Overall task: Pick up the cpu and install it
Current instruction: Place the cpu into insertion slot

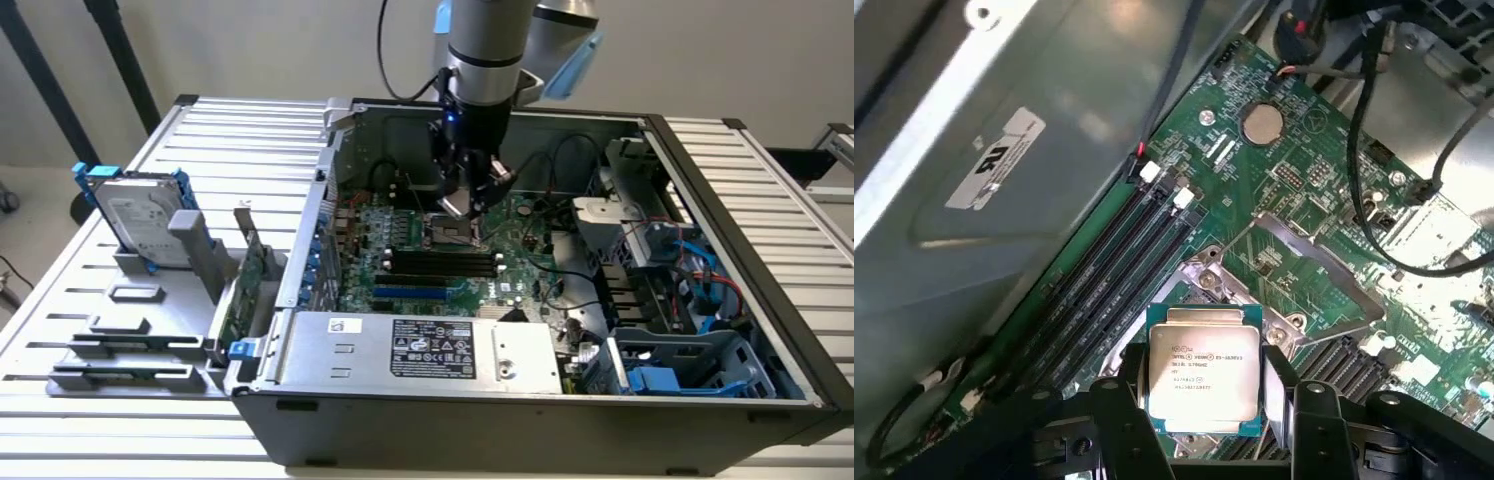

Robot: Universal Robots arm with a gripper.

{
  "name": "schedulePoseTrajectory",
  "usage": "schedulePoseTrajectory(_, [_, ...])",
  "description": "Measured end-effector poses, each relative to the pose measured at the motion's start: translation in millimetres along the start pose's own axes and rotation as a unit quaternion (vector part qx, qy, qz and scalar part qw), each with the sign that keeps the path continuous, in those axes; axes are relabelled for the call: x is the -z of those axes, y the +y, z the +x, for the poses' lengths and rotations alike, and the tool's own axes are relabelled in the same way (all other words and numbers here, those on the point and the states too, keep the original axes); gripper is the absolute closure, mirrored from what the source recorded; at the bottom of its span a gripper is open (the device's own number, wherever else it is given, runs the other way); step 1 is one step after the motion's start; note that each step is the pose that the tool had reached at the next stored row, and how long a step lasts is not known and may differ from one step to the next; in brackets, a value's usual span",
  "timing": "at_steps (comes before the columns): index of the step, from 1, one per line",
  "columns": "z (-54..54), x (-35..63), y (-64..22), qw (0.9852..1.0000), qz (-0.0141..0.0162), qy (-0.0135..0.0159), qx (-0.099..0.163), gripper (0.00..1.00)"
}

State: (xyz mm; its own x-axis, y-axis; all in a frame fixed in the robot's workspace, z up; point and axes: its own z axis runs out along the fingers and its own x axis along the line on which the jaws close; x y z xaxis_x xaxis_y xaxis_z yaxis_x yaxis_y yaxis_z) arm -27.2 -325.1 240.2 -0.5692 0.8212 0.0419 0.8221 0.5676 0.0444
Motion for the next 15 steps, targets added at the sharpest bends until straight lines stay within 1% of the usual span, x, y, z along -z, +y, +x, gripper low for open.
schedulePoseTrajectory(2, [-0.1, -1.7, -0.1, 0.9998, -0.0007, -0.0008, -0.018, 0.45])
schedulePoseTrajectory(4, [-0.2, -3.4, -0.2, 0.9993, -0.0015, -0.0017, -0.036, 0.45])
schedulePoseTrajectory(8, [-0.3, -7.0, -0.3, 0.9973, -0.003, -0.0033, -0.073, 0.45])
schedulePoseTrajectory(10, [-0.4, -8.8, -0.4, 0.9959, -0.0038, -0.0041, -0.091, 0.45])
schedulePoseTrajectory(12, [-0.4, -10.5, -0.5, 0.9941, -0.0045, -0.0049, -0.109, 0.45])
schedulePoseTrajectory(15, [-0.6, -13.2, -0.6, 0.9906, -0.0057, -0.0061, -0.136, 0.45])
